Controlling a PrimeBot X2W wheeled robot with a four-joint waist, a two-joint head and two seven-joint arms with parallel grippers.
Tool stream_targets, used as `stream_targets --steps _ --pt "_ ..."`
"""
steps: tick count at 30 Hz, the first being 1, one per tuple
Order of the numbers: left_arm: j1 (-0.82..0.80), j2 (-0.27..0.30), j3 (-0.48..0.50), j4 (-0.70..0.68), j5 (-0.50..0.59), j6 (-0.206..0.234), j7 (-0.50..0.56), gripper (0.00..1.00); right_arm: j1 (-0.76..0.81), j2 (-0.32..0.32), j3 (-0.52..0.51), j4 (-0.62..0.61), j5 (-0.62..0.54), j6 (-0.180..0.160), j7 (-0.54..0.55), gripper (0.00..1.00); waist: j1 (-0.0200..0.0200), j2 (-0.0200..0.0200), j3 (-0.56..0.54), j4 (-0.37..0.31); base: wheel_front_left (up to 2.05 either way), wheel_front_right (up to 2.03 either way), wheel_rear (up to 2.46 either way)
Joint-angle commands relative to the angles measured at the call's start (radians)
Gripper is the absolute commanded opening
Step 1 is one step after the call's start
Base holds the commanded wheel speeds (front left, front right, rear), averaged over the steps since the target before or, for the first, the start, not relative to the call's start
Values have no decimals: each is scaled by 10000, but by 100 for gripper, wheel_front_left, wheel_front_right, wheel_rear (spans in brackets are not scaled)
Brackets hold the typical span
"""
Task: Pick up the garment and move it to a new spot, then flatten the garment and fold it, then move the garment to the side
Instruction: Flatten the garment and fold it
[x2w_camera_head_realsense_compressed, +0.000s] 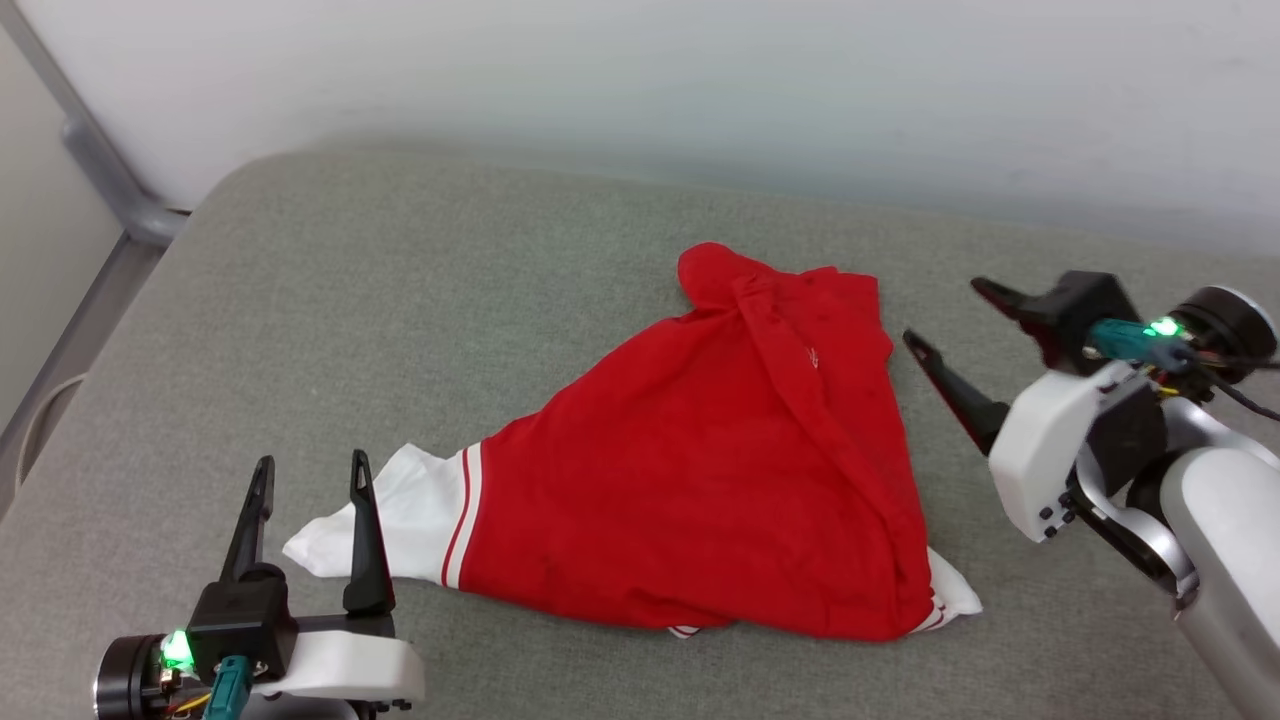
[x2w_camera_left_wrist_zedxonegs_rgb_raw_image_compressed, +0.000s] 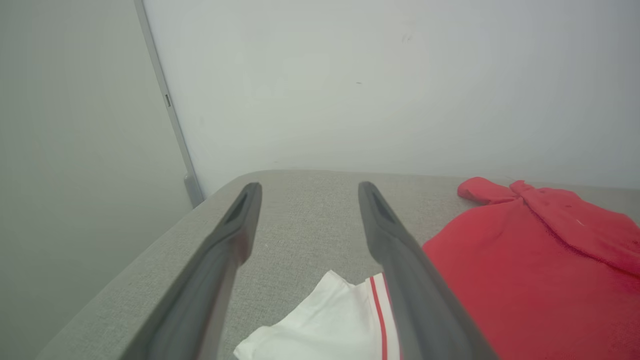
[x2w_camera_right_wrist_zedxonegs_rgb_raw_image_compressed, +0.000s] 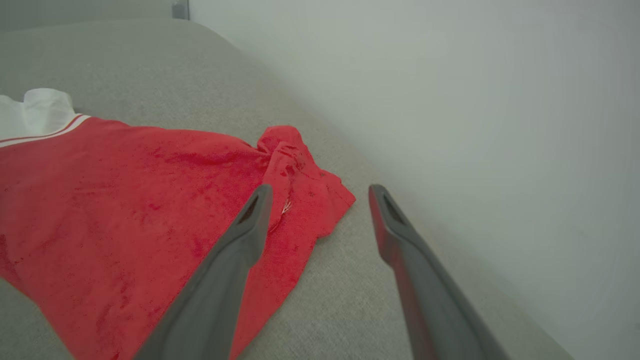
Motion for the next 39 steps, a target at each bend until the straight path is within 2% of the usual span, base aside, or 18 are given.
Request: stream_targets --steps 1,5,6,9,14,20,25,29,30,31,34,39 --pt "-34 -290 228 -47 291 -213 -24 100 -624 -519 998 38 700 -16 1127 100 -1 0 272 179 0 0 0" --pt "-162 -801 548 32 673 -612 -25 100 -1681 -1310 2679 301 1895 -16 2987 100 -1 0 655 392 0 0 0" --pt "-162 -801 548 32 673 -612 -25 100 -1681 -1310 2679 301 1895 -16 2987 100 -1 0 655 392 0 0 0" --pt "-269 -1156 734 59 941 -911 -25 100 -2369 -1635 3652 634 2494 -16 3939 100 -1 0 985 559 0 0 0" --pt "-624 -1734 1012 126 1346 -1383 -25 100 -3316 -1667 4831 1401 3422 -16 4952 100 -1 0 1610 852 0 0 0" --pt "-962 -2287 1246 198 1698 -1810 -25 100 -4200 -1505 6348 2431 3650 -16 5328 100 -1 0 2247 1120 0 0 0" --pt "-1129 -2542 1402 270 1880 -2064 -25 100 -4196 -1362 7913 3217 4014 -11 5503 100 -1 0 2532 1210 0 0 0" --pt "-1157 -2670 1535 300 1988 -2163 -25 100 -4157 -1246 8428 3576 4399 -10 5217 100 -1 0 2571 1203 0 0 0" --pt "-1153 -2683 1585 317 2011 -2181 -25 100 -4193 -1197 8479 3624 4450 -10 5091 57 -1 0 2560 1172 0 0 0" --pt "-1145 -2697 1635 322 2025 -2200 -25 100 -4250 -1159 8516 3649 4478 -10 4917 0 -1 0 2542 1133 0 0 0" --pt "-1033 -2729 1782 359 2089 -2235 -25 100 -4511 -1169 8522 3705 4574 -11 4214 0 -1 0 2419 983 0 0 0" --pt "-775 -2758 1995 447 2182 -2337 -25 100 -4909 -1184 8268 3586 4707 -19 2346 0 -1 0 1968 657 0 0 0"
